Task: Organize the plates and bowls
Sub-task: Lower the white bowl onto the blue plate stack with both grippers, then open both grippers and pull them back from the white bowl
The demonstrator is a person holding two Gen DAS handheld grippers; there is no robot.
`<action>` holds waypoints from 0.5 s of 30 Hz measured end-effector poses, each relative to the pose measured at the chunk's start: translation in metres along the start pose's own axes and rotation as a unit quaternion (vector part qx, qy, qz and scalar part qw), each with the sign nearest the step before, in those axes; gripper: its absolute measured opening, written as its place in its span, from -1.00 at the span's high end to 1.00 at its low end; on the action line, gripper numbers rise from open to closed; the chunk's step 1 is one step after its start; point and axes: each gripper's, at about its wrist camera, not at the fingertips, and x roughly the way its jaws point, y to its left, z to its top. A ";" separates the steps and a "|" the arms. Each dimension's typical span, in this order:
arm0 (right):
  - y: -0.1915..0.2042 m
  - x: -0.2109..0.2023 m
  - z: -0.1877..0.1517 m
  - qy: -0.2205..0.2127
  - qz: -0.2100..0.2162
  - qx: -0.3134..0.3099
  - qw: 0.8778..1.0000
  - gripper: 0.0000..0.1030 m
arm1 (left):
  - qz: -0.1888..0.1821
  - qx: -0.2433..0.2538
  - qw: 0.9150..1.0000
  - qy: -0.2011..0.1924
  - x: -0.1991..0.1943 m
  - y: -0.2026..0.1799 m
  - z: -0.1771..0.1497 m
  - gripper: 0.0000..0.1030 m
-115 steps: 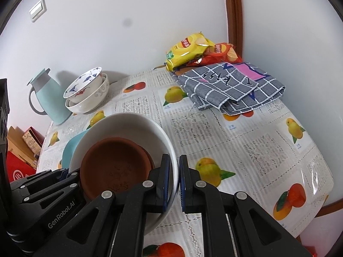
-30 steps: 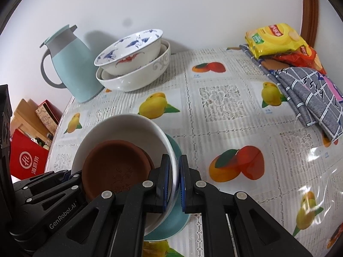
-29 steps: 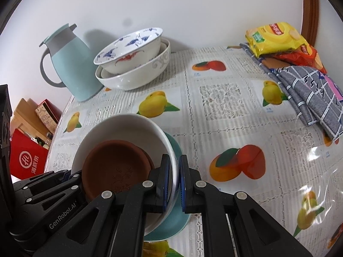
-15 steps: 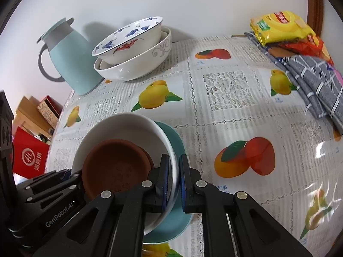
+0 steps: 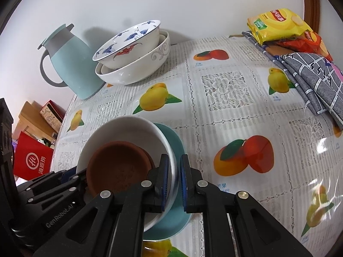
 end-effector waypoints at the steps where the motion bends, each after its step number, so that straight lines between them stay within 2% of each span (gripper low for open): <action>1: 0.001 -0.001 0.000 -0.001 -0.001 -0.001 1.000 0.77 | 0.003 0.001 1.000 -0.001 -0.002 0.000 0.000 0.58; 2: 0.001 -0.003 -0.001 -0.002 -0.004 -0.002 1.000 0.76 | 0.006 0.001 1.000 -0.003 -0.003 0.001 0.000 0.52; 10: 0.003 -0.025 -0.008 -0.017 -0.003 -0.005 1.000 0.61 | 0.009 -0.001 1.000 -0.018 -0.027 0.004 -0.009 0.42; 13: 0.007 -0.036 -0.014 -0.017 -0.004 -0.016 1.000 0.42 | 0.008 0.003 1.000 -0.027 -0.041 0.003 -0.016 0.42; 15: 0.009 -0.044 -0.020 -0.022 -0.005 -0.020 1.000 0.36 | 0.005 0.004 0.999 -0.034 -0.051 0.002 -0.022 0.42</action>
